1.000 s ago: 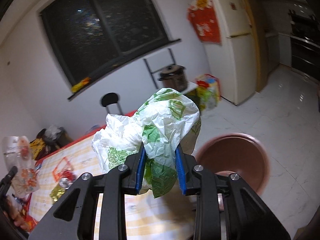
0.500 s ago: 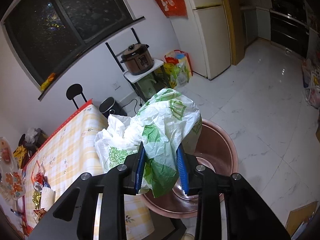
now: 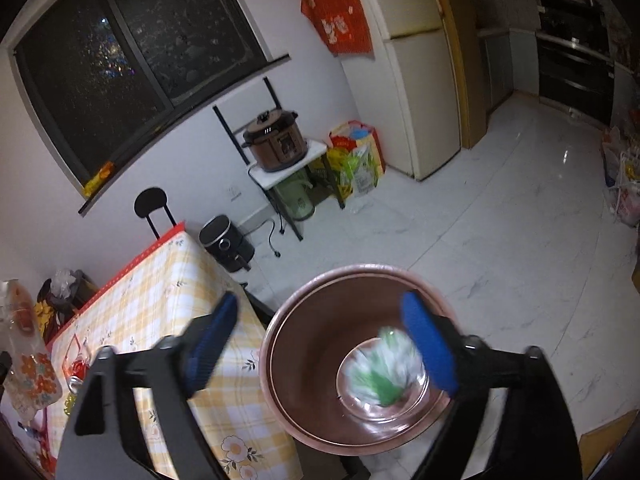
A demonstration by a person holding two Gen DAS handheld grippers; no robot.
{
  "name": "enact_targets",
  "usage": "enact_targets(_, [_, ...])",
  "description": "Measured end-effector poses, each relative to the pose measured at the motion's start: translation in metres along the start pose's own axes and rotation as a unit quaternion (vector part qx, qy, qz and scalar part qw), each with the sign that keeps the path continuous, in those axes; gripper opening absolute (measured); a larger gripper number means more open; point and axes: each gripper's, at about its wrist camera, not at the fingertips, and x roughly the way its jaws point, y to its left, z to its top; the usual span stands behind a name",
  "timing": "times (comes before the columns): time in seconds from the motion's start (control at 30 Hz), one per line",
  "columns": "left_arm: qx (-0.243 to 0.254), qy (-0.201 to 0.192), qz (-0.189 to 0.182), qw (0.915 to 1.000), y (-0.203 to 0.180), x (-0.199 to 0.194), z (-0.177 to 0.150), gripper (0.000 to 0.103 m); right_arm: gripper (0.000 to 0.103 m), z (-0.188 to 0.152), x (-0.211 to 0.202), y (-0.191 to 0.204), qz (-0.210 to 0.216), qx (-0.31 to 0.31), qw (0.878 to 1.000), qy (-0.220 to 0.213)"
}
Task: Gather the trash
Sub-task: 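Carry the plastic bag into the brown bucket and open the right tool while left holds packet, then move the paper packet over the brown bucket and open the left tool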
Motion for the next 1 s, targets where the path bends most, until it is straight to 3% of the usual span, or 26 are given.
enact_targets(0.03, [0.003, 0.000, -0.008, 1.0000, -0.004, 0.003, 0.001, 0.021, 0.097, 0.001, -0.009, 0.001, -0.004, -0.006, 1.000, -0.009])
enact_targets(0.2, [0.021, 0.004, -0.055, 0.9983, -0.032, 0.022, 0.002, 0.021, 0.098, 0.006, -0.048, 0.002, 0.004, -0.027, 0.999, -0.034])
enact_targets(0.53, [0.060, 0.031, -0.161, 0.9846, -0.113, 0.088, 0.016, 0.021, 0.098, 0.001, -0.130, -0.030, -0.064, -0.035, 0.994, -0.078])
enact_targets(0.73, [0.086, 0.050, -0.197, 0.9753, -0.164, 0.130, 0.019, 0.021, 0.098, -0.001, -0.160, -0.058, -0.083, -0.010, 0.993, -0.086])
enact_targets(0.9, [0.117, 0.068, -0.204, 0.9696, -0.208, 0.171, 0.014, 0.022, 0.098, -0.010, -0.182, -0.080, -0.107, 0.003, 0.990, -0.093])
enact_targets(0.97, [0.136, 0.074, -0.212, 0.9649, -0.222, 0.185, 0.013, 0.035, 0.098, -0.013, -0.187, -0.085, -0.115, 0.008, 0.989, -0.095])
enact_targets(1.0, [0.148, 0.071, -0.219, 0.9619, -0.229, 0.189, 0.013, 0.060, 0.098, -0.014, -0.190, -0.088, -0.118, 0.011, 0.988, -0.096])
